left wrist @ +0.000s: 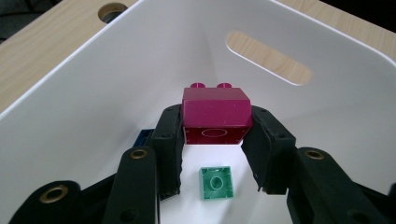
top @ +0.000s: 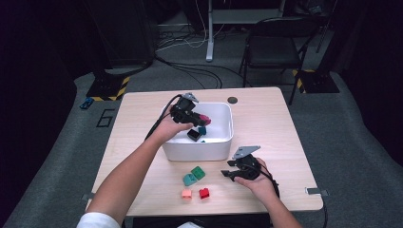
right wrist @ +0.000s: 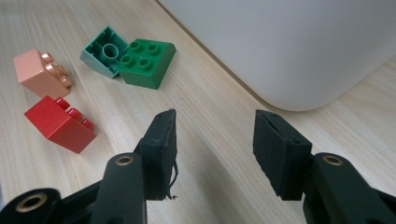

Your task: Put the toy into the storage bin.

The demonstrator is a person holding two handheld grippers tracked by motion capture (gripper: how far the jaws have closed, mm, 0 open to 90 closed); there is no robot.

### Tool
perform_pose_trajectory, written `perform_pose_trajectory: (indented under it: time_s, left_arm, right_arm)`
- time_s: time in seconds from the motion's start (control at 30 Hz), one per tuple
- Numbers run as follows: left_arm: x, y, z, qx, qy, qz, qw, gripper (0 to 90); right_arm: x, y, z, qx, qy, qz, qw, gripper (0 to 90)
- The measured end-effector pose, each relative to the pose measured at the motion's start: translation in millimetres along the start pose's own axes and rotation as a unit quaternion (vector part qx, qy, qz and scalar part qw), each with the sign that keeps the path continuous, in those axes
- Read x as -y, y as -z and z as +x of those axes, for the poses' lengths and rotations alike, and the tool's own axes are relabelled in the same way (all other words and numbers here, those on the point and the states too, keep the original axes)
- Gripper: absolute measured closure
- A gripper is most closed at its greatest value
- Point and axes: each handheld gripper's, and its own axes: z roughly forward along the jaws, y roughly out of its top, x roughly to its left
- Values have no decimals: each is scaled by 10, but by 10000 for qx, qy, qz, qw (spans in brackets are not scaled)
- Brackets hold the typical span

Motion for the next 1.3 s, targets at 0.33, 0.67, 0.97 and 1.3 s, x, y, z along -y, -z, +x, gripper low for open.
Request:
perform_pose_trajectory:
  time_s: [0.33,0.67,0.97,1.3]
  left_arm:
    - [6,-191,85,41,92,124,9999,585]
    - [2,-154,55,1,41,125,9999,525]
    - [10,268,-63,-178,-227,-165,9994,519]
    - [132,798,-379,-87,-478,-430,9979,520]
  right_arm:
    - [0,-12,3,-25,5,24,10000,492]
    - [1,-16,1,-28,-23,7,10000,492]
    - [9,-8,-19,-26,-11,-12,10000,493]
    - [13,-6,-22,15,-40,-17,10000,490]
